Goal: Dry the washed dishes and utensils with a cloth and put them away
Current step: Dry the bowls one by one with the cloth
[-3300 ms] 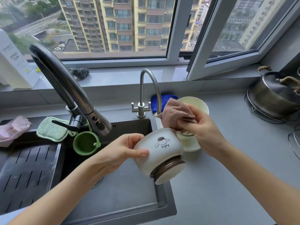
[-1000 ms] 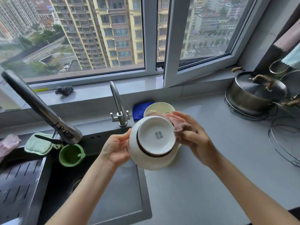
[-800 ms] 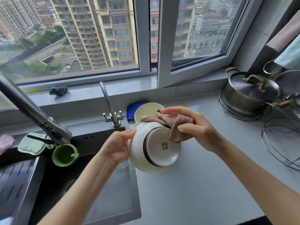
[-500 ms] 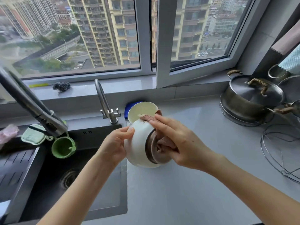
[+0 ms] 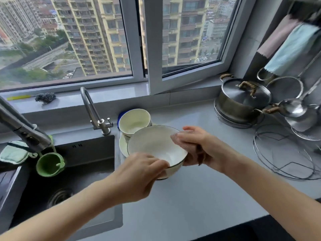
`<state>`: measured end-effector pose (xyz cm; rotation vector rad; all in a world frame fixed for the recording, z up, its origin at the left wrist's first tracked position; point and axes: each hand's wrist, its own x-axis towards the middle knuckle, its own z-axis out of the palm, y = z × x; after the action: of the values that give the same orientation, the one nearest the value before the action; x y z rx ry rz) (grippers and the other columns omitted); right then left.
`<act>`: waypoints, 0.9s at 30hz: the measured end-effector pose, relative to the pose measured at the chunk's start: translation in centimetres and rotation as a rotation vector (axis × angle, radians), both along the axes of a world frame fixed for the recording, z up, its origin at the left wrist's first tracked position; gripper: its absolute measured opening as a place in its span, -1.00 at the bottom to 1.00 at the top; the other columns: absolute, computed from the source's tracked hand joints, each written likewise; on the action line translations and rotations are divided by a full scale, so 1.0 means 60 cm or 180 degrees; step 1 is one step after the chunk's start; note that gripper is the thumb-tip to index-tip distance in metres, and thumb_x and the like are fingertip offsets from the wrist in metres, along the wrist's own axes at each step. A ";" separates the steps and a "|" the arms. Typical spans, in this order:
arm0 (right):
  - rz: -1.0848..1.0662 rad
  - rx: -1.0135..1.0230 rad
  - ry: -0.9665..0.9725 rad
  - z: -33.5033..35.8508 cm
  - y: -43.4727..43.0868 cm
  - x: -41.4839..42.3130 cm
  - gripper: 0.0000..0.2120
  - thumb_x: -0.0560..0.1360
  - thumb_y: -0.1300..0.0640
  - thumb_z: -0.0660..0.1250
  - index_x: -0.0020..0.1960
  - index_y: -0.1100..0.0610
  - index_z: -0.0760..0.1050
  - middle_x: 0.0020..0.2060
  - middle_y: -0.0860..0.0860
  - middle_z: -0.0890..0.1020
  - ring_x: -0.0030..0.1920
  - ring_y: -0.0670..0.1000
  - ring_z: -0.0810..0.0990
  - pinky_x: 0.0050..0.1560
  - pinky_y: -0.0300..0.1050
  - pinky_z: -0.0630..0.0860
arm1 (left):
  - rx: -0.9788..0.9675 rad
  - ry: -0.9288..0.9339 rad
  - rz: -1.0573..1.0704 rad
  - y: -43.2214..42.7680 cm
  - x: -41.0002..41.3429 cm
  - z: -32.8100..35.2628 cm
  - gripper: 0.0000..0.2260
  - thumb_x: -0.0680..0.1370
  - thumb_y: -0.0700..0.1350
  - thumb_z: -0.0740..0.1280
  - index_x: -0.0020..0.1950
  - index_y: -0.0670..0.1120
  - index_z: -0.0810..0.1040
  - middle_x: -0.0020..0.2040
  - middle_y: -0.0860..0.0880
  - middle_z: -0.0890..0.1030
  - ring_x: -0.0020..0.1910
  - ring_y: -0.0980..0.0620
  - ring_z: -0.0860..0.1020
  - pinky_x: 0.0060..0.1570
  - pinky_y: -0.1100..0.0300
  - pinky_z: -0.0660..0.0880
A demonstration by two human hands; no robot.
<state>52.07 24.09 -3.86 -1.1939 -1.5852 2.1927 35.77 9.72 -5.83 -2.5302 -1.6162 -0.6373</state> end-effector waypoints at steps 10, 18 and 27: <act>-0.1722 0.1091 -0.0962 -0.028 -0.102 0.086 -0.62 0.35 0.43 0.28 0.00 0.00 0.42 -0.32 0.06 0.46 -0.52 -0.01 0.37 -0.62 -0.34 0.25 | 0.0143 0.0483 -0.1433 0.028 0.051 -0.016 -0.78 0.58 -0.07 0.21 -0.15 -0.10 0.60 -0.42 0.04 0.50 -0.45 -0.03 0.41 -0.47 0.22 0.32; -0.2953 0.1528 -0.1406 -0.028 -0.218 0.267 -0.59 0.33 0.41 0.39 -0.01 0.00 0.40 -0.16 0.02 0.50 -0.30 0.02 0.46 -0.36 -0.17 0.40 | -0.1603 -0.1797 -0.0830 0.088 0.123 -0.022 -0.44 0.41 0.47 0.11 0.29 0.21 0.43 0.34 0.07 0.47 0.27 0.24 0.45 0.23 0.11 0.44; -0.3781 0.2051 -0.2376 -0.028 -0.444 0.457 -0.57 0.38 0.26 0.43 0.13 -0.03 0.35 -0.37 -0.09 0.45 -0.38 -0.04 0.42 -0.39 -0.18 0.34 | -0.4911 -0.3662 -0.1119 -0.052 0.451 -0.043 -0.65 0.41 0.10 0.32 0.15 0.02 0.56 -0.06 0.01 0.70 -0.12 0.03 0.66 -0.26 0.09 0.57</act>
<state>79.50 -2.55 -5.54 -2.0162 -1.0444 0.4778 62.81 6.60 -8.40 -3.9109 -2.7523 -1.5175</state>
